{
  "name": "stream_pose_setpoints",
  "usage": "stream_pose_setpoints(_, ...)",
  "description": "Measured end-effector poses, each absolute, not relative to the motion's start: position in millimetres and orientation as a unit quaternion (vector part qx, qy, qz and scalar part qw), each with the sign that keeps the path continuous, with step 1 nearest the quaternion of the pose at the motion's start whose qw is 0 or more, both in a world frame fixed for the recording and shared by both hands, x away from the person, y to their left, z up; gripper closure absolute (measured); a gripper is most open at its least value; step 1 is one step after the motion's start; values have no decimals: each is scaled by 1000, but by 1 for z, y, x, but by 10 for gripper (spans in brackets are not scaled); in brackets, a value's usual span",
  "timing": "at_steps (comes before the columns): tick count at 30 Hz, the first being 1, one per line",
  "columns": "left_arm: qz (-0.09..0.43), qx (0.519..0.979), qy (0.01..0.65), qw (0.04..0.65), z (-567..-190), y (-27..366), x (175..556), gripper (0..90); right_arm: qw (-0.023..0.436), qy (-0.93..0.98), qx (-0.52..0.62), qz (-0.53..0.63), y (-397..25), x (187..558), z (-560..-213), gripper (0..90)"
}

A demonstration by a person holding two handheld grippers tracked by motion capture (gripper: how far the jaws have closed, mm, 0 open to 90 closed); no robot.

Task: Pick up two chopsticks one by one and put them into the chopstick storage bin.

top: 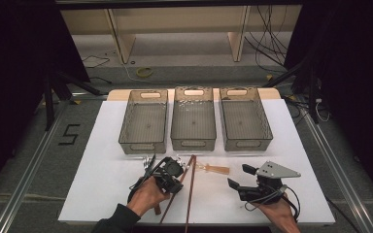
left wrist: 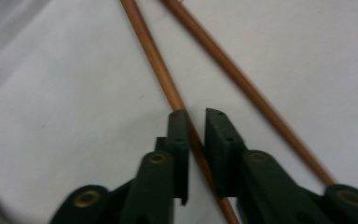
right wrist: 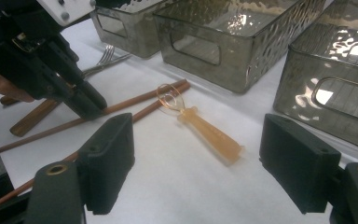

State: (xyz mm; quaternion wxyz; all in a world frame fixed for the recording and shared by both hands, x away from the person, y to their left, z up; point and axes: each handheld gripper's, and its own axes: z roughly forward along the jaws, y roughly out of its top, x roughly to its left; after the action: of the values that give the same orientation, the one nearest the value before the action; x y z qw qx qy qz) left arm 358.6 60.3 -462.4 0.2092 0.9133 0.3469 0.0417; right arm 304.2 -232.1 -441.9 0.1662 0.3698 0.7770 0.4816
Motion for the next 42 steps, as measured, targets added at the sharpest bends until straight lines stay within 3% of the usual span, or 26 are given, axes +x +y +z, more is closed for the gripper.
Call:
stream_pose_setpoints(3,46,919,336,201,-461,56,358,831,166,777,369,482,-232,304,-442,271)
stream_pose_setpoints(7,34,917,349,188,-466,57,360,740,164,777,370,481,-232,304,-442,271)
stream_pose_setpoints(17,30,927,336,163,-464,50,362,688,164,779,370,479,-232,305,-442,271)
stream_pose_setpoints(42,35,931,333,147,-463,41,362,792,164,777,373,480,-233,305,-441,279)
